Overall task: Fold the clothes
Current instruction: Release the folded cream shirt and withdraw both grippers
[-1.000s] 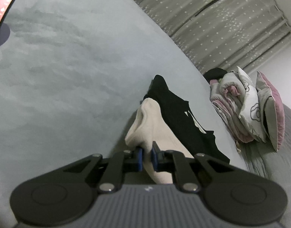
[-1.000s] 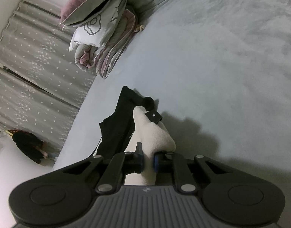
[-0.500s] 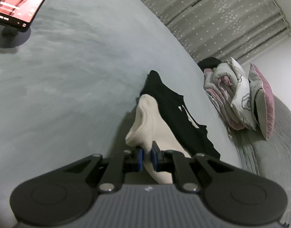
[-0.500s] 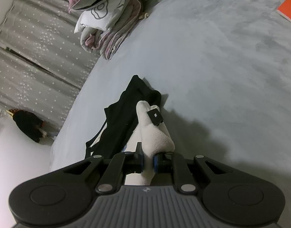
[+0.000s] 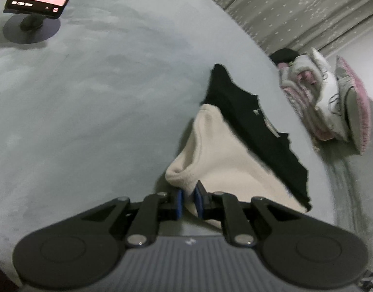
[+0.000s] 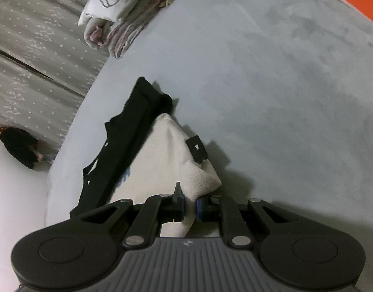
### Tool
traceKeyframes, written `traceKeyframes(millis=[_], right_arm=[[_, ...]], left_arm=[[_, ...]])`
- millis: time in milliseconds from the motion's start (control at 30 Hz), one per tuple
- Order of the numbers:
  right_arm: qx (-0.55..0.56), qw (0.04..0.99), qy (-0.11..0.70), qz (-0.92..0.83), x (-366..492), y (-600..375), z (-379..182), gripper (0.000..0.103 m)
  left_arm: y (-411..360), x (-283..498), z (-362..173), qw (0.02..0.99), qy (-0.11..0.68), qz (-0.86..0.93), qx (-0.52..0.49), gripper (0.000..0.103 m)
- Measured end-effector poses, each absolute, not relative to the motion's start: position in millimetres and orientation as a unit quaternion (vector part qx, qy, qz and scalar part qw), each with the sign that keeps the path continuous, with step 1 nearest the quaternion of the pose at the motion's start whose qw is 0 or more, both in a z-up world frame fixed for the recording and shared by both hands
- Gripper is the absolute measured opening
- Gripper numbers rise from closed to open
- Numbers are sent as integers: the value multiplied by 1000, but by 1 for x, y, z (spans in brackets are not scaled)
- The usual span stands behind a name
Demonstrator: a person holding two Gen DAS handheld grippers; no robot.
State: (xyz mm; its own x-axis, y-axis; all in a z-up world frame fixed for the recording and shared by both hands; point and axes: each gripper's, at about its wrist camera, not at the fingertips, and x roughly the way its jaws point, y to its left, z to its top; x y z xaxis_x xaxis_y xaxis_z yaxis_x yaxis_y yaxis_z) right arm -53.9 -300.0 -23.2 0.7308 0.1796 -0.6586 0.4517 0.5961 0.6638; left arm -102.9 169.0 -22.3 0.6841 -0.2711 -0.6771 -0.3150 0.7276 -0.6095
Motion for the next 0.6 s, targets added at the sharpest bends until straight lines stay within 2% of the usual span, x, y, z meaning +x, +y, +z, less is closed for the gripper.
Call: traceKeyframes(millis=[67, 367, 433, 600], right_arm=[[447, 815, 358, -83, -54, -302, -23, 13], [449, 819, 340, -106, -57, -309, -13, 35], [444, 824, 333, -114, -58, -310, -9, 41], [427, 841, 311, -118, -54, -310, 3, 45]], left_arm=[[171, -104, -19, 846, 391, 22, -362, 18], [186, -107, -2, 872, 353, 60, -334, 42], [189, -106, 2, 875, 345, 66, -334, 45], [195, -93, 7, 875, 345, 63, -333, 49]])
